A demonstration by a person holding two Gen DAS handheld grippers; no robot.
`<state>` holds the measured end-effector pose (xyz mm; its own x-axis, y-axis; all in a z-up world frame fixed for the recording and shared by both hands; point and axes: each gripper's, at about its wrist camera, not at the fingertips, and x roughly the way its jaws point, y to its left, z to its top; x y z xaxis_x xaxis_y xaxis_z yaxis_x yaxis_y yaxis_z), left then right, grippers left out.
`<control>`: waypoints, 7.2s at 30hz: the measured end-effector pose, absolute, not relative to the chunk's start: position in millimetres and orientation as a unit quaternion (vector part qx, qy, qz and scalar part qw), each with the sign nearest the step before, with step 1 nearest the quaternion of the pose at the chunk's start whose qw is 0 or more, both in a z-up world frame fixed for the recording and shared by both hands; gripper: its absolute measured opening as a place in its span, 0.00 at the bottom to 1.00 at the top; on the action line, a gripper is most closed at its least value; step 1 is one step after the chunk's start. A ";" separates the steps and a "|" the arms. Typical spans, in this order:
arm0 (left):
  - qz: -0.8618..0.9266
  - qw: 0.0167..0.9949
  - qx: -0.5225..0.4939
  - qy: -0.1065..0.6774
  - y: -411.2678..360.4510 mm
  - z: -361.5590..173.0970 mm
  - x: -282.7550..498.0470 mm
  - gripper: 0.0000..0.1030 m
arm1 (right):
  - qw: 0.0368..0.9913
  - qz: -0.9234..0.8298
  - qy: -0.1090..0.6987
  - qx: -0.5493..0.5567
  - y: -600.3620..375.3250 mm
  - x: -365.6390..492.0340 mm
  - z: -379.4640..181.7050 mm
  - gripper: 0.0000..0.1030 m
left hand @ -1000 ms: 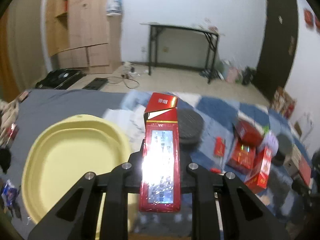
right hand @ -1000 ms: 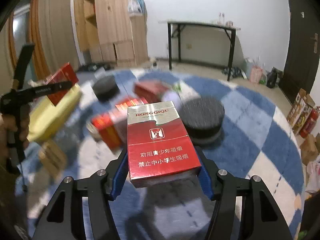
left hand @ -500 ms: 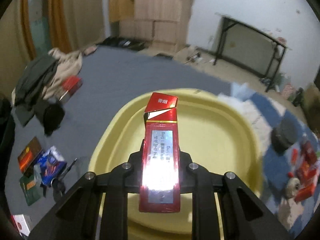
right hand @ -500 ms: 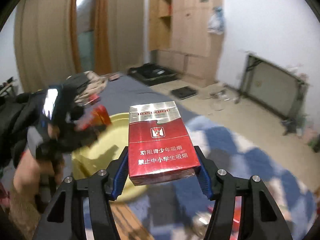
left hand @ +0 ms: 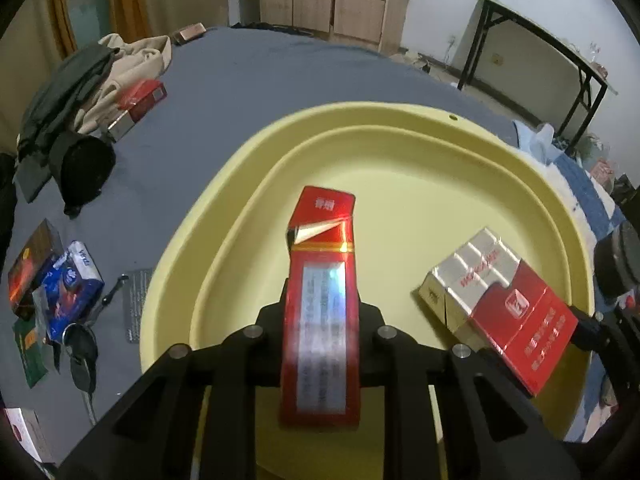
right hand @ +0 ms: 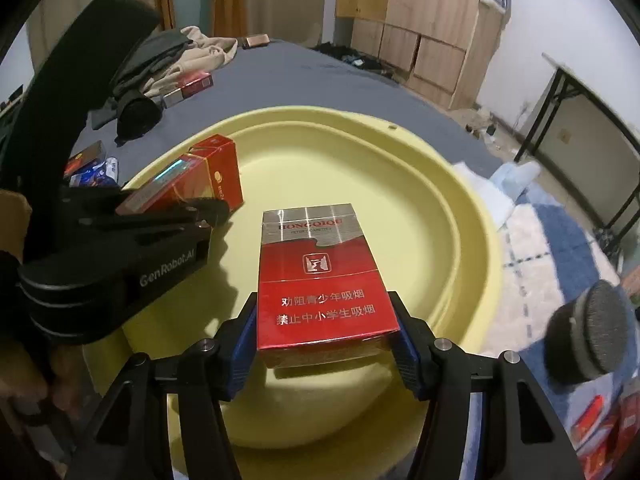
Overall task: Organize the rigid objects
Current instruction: 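Carry both packs to the yellow tray and release them inside, then grasp the silver Hello Kitty tin with the left tool while the right tool grasps the black sponge puck, then carry the tin and puck to the yellow tray and release them, then grasp the second black sponge puck with the left tool while the right tool grasps the red-white box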
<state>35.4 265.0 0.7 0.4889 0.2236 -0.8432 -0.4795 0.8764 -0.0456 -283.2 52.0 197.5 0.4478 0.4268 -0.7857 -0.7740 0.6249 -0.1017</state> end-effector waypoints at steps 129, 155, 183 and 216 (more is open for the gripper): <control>-0.085 0.939 -0.008 0.334 73.2 95.0 40.0 0.55 | 0.969 0.072 0.238 0.021 -346.8 -337.3 234.0 0.66; -0.082 0.937 -0.007 0.340 66.7 88.7 44.0 0.55 | 0.967 0.079 0.213 0.112 -404.1 -355.9 249.6 0.66; 0.222 0.885 -0.138 0.386 270.1 67.1 9.6 0.55 | 0.858 0.406 0.294 -0.114 -42.4 -266.6 255.9 0.66; 0.149 0.928 -0.149 0.309 226.0 103.9 16.5 1.00 | 0.862 0.382 0.315 -0.106 -46.7 -256.9 252.9 0.98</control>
<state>16.5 226.0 103.9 0.7652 0.1849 -0.6167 -0.3682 0.9114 -0.1836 -256.9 -46.7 252.9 0.5089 0.5928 -0.6242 -0.7259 0.6852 0.0590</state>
